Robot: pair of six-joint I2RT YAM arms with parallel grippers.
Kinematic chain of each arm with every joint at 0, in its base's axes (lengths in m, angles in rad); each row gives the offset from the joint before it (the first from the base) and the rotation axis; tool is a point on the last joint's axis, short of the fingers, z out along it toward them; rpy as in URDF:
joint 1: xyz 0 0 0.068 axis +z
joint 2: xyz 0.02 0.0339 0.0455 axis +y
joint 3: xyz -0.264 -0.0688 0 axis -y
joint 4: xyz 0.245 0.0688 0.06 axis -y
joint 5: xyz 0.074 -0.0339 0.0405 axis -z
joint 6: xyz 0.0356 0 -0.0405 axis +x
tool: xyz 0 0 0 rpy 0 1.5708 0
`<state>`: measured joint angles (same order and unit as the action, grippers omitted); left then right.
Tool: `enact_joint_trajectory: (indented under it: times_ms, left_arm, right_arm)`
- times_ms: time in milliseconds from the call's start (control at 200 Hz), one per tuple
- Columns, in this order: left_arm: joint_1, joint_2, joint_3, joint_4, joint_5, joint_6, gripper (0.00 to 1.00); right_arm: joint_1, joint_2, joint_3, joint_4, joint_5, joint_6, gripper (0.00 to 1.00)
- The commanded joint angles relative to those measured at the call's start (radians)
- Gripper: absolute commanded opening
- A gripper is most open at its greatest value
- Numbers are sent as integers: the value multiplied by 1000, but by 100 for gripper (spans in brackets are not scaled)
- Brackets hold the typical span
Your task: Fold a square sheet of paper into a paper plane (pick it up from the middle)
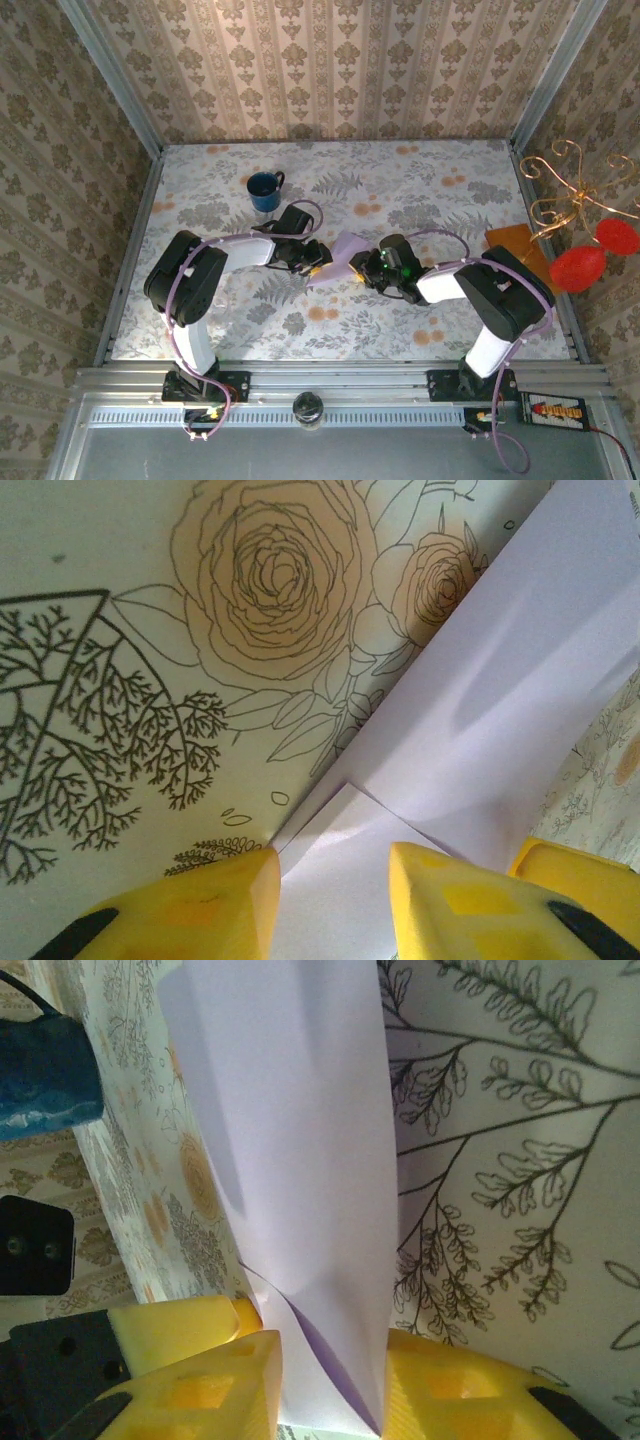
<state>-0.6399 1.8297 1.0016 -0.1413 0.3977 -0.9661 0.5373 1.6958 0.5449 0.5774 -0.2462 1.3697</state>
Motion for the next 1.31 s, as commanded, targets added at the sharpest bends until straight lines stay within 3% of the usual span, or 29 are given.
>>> enact_joint_trajectory:
  times_ms: [0, 1025, 1300]
  left_arm:
    - [-4, 18, -35, -65, -7, -10, 36]
    - [2, -5, -20, -85, -16, 10, 37]
    - [2, -66, -17, -91, -29, 75, 39]
  right_arm:
    - [-1, 15, -11, 36, 1, 9, 27]
    - [21, 29, -33, 101, -18, 52, 21]
    - [20, 3, -36, 85, 2, 53, 9]
